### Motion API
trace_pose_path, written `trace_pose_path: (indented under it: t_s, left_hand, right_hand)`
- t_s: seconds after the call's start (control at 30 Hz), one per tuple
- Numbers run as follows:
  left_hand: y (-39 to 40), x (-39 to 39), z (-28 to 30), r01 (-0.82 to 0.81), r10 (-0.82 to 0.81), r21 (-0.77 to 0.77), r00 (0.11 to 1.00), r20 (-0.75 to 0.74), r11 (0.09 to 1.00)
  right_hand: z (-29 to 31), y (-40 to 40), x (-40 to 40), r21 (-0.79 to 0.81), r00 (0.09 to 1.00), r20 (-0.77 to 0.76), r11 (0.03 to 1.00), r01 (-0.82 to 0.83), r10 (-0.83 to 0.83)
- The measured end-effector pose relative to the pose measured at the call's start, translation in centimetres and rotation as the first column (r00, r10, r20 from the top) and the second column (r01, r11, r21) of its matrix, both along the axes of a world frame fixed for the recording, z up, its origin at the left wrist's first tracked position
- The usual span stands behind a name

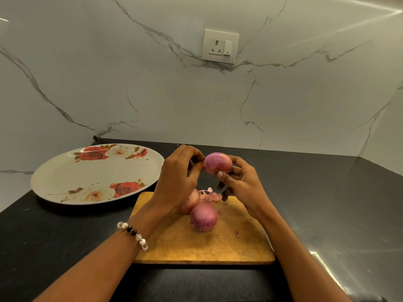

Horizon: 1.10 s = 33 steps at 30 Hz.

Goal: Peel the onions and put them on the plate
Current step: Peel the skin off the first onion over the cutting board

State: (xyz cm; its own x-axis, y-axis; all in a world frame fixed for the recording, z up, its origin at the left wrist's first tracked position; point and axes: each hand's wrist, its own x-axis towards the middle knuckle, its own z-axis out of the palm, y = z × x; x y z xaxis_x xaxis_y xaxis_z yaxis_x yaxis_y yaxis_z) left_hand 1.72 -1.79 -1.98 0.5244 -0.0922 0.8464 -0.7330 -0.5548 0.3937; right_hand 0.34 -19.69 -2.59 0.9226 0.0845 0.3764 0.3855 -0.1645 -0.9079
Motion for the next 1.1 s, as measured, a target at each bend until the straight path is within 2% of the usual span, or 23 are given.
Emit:
trace_pose_path:
  t_s: [0.17, 0.6, 0.83, 1.1]
  left_hand:
    - [-0.3, -0.03, -0.12, 0.071, -0.07, 0.049, 0.997, -0.019, 0.996]
    - [-0.11, -0.4, -0.48, -0.06, 0.049, 0.124, 0.995, 0.084, 0.991]
    - [-0.01, -0.22, -0.32, -0.011, 0.008, 0.042, 0.998, 0.065, 0.999]
    - [0.36, -0.21, -0.31, 0.003, -0.006, 0.049, 0.998, 0.064, 0.999]
  right_hand:
    - [-0.04, 0.12, -0.09, -0.009, 0.999, -0.022, 0.999, -0.034, 0.034]
    - [-0.18, 0.27, -0.04, -0.078, 0.998, -0.039, 0.995, -0.054, 0.051]
    - [-0.1, 0.17, -0.09, -0.084, 0.996, -0.054, 0.993, -0.078, 0.074]
    - [-0.16, 0.03, -0.08, -0.146, 0.99, -0.098, 0.983, -0.111, 0.098]
